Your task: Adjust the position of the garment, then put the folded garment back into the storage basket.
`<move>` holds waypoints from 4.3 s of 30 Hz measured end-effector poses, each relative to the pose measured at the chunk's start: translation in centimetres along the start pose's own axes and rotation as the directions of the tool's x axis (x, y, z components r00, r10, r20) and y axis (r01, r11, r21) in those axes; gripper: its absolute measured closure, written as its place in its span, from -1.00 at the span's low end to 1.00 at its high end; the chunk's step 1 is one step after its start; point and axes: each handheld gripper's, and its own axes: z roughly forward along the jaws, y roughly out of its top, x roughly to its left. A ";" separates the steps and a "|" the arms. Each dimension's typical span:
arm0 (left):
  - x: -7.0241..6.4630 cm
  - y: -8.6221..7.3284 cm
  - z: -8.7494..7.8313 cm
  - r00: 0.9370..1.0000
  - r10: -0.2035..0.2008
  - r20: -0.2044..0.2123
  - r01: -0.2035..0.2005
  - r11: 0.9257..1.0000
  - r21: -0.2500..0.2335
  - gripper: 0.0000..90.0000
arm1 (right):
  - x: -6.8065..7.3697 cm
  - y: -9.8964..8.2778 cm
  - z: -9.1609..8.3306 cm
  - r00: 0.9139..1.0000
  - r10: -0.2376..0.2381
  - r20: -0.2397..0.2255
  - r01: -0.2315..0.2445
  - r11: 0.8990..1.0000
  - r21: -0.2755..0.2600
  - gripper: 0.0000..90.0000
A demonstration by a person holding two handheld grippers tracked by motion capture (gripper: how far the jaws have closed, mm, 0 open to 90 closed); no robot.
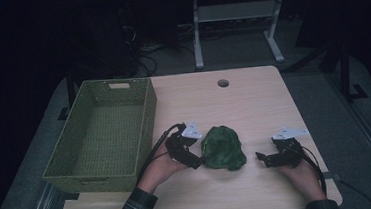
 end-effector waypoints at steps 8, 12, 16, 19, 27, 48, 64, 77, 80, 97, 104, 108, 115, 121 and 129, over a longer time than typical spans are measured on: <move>0.8 2.4 0.8 0.999 0.022 0.046 -0.022 1.000 0.002 -0.62 | 0.0 0.0 0.0 1.000 0.004 0.002 -0.004 1.000 0.000 -0.72; 1.0 3.0 1.8 0.997 0.032 0.066 -0.033 0.999 0.012 -0.64 | 0.0 0.0 0.0 1.000 0.007 0.006 -0.007 1.000 0.001 -0.72; 1.0 3.1 2.6 0.994 0.042 0.104 -0.044 0.999 0.025 -0.64 | 0.0 0.0 0.0 1.000 0.010 0.007 -0.010 1.000 0.001 -0.72; 1.1 3.0 3.4 0.992 0.058 0.115 -0.064 0.997 0.050 -0.66 | 0.0 0.0 0.0 1.000 0.012 0.008 -0.012 1.000 0.001 -0.71; 0.9 2.7 5.0 0.986 0.089 0.144 -0.105 0.989 0.101 -0.68 | 0.0 0.0 -0.1 1.000 0.012 0.010 -0.012 1.000 0.000 -0.71; 0.3 1.1 7.5 0.982 0.142 0.127 -0.165 0.965 0.202 -0.68 | -0.1 0.0 -0.1 1.000 0.009 0.015 -0.009 1.000 -0.001 -0.70; 1.1 1.7 6.9 0.989 0.091 0.119 -0.117 0.965 0.234 0.36 | -0.1 0.0 0.0 1.000 0.005 0.016 -0.005 1.000 -0.004 -0.70; 1.5 2.0 5.4 0.991 0.023 0.128 -0.049 0.979 0.197 0.43 | -0.1 0.0 0.0 1.000 0.011 0.016 -0.011 1.000 -0.002 -0.70; 1.5 2.2 4.6 0.991 0.009 0.130 -0.034 0.981 0.191 0.44 | -0.1 0.0 -0.1 1.000 0.011 0.017 -0.011 1.000 -0.002 -0.70; 1.7 3.9 -0.6 0.995 -0.036 0.090 0.021 0.987 0.157 0.43 | -0.1 0.0 -0.1 1.000 0.017 0.016 -0.017 1.000 0.000 -0.70; 2.3 4.4 -2.8 0.997 -0.047 0.059 0.037 0.988 0.147 0.44 | -0.1 0.0 -0.1 1.000 0.017 0.016 -0.017 1.000 0.000 -0.70; 2.7 4.4 -4.1 0.998 -0.055 0.038 0.049 0.989 0.142 0.44 | -0.1 0.0 -0.1 1.000 0.018 0.016 -0.018 1.000 0.000 -0.70; 3.3 4.3 -6.5 0.998 -0.062 -0.004 0.062 0.990 0.128 0.44 | -0.1 0.0 -0.1 1.000 0.018 0.016 -0.018 1.000 0.000 -0.70; 4.1 4.0 -8.4 0.996 -0.079 -0.035 0.083 0.990 0.114 0.44 | -0.1 0.0 -0.1 1.000 0.018 0.016 -0.018 1.000 0.000 -0.70; 5.1 2.9 -10.5 0.992 -0.104 -0.075 0.112 0.987 0.113 0.44 | -0.1 0.0 -0.1 1.000 0.018 0.016 -0.018 1.000 0.000 -0.70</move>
